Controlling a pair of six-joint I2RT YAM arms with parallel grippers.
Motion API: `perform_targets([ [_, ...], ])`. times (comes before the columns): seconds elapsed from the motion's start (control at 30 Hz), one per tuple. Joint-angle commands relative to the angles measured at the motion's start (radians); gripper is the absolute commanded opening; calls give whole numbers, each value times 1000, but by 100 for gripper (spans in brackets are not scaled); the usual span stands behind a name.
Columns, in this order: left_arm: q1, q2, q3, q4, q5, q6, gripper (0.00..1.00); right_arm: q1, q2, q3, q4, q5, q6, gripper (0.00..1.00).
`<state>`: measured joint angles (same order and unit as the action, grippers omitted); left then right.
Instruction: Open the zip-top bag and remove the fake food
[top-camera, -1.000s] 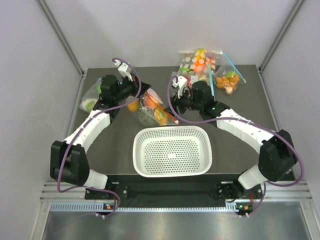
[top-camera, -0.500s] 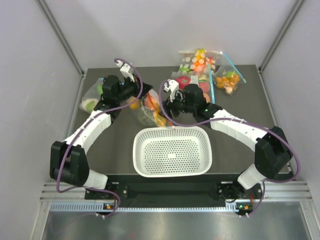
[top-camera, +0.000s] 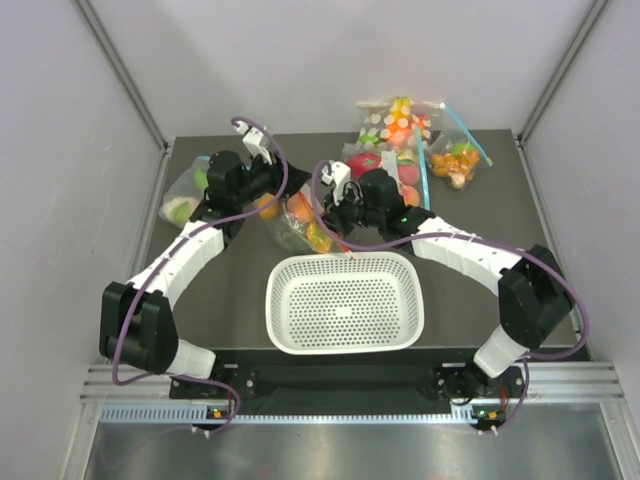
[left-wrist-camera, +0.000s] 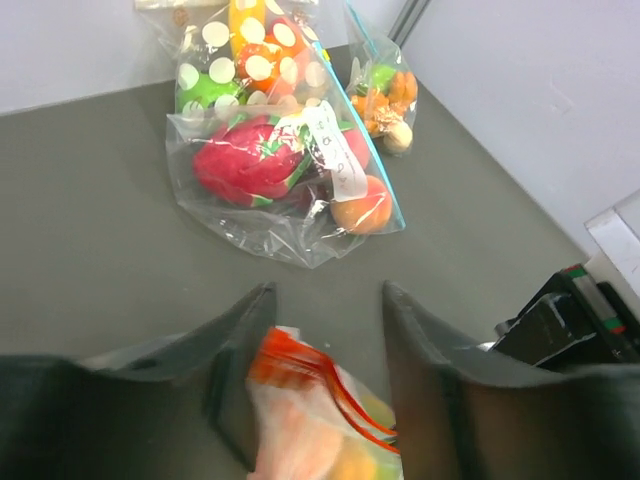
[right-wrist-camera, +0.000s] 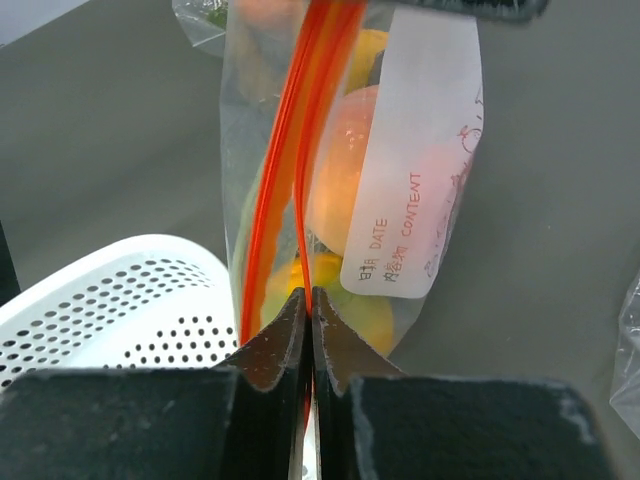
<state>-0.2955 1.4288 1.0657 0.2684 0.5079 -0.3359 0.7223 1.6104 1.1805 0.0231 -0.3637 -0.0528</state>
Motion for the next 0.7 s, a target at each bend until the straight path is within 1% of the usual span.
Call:
perform_targets([
  [0.0,-4,-56,14,40,-46,12,55,12,-3,70,57,11,30,0],
  [0.07,-5,-79,13,32,-61,18,62,12,-10,73,58,41,36,0],
  [0.1,-7,-88,8,20,-89,20,69,11,-13,73,57,54,47,0],
  [0.17,-17,-123,-1,8,-132,43,76,9,-14,76,57,89,47,0],
  [0.2,-24,-140,-12,-7,-161,54,78,5,-14,77,57,98,86,0],
  [0.23,-28,-171,-16,-18,-222,73,82,2,-10,79,58,115,96,0],
  [0.4,-68,-258,-36,-75,-386,118,94,-18,2,90,67,144,159,0],
  [0.43,-79,-281,-39,-98,-414,133,95,-21,3,91,70,149,165,0],
  [0.47,-103,-291,-41,-110,-477,144,95,-21,8,99,74,155,172,0],
  [0.5,-119,-306,-42,-124,-499,152,95,-24,11,100,75,160,185,0],
  [0.57,-174,-317,-50,-159,-622,172,95,-27,19,113,78,166,197,0],
  [0.6,-191,-323,-64,-166,-662,179,95,-29,22,116,78,166,206,0],
  [0.67,-232,-344,-81,-184,-722,181,92,-32,32,123,80,175,215,0],
])
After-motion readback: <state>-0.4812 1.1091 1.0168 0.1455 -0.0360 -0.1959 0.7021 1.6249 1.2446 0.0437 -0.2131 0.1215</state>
